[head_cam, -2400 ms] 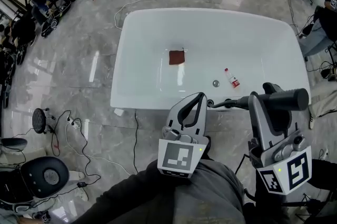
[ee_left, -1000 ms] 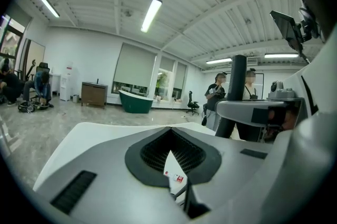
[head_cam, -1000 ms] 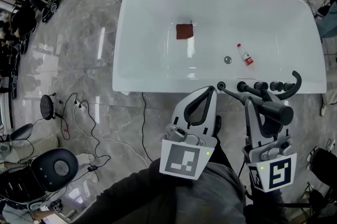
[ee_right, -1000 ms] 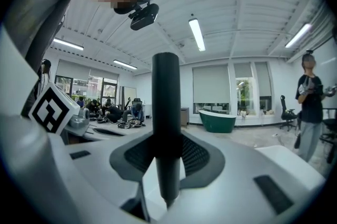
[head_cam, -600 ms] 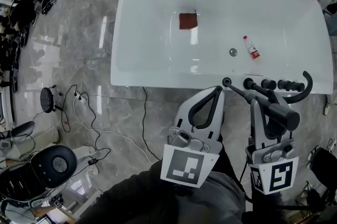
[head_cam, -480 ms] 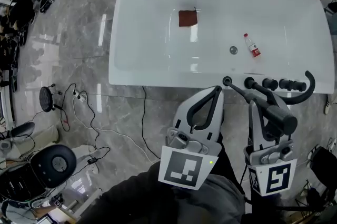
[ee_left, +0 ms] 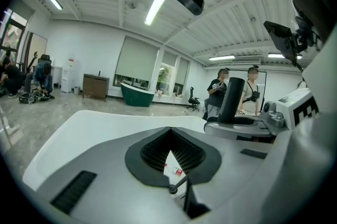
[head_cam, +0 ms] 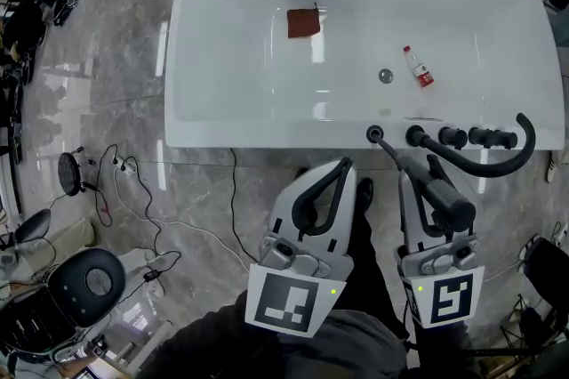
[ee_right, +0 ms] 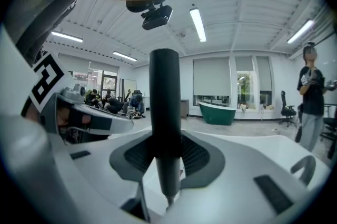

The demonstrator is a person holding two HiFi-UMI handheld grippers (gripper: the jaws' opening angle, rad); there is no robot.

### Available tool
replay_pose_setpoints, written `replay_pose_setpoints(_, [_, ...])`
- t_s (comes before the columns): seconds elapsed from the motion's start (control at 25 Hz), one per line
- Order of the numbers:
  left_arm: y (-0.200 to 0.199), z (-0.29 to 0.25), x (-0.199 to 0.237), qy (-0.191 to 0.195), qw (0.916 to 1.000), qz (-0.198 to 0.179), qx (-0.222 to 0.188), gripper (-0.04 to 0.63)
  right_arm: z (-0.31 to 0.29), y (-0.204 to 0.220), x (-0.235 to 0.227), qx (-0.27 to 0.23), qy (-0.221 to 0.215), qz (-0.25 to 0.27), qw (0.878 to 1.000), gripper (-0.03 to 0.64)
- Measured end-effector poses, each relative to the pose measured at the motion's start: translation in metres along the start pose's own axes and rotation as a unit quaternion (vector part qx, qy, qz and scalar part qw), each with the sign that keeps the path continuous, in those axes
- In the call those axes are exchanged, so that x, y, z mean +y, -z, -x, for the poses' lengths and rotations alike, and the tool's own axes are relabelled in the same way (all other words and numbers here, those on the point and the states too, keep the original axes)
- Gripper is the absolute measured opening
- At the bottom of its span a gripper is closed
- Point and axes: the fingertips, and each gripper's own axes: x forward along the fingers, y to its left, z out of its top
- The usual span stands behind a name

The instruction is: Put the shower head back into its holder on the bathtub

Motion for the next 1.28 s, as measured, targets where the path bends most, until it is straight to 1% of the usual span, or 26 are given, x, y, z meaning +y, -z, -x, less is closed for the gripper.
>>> replay_pose_setpoints(0.64, [0.027,-0.015,0.005,0.010,0.9996,0.011,0.023,0.004,-0.027,0.056,-0.009,0.030,0.011,-0.009,0.999,0.133])
replay_pose_setpoints(1.28, [0.051,-0.026,0.009,0.016,0.9988,0.022,0.041,0.005,-0.040,0.095,-0.015,0.052,0.014,-0.011,0.998,0.133])
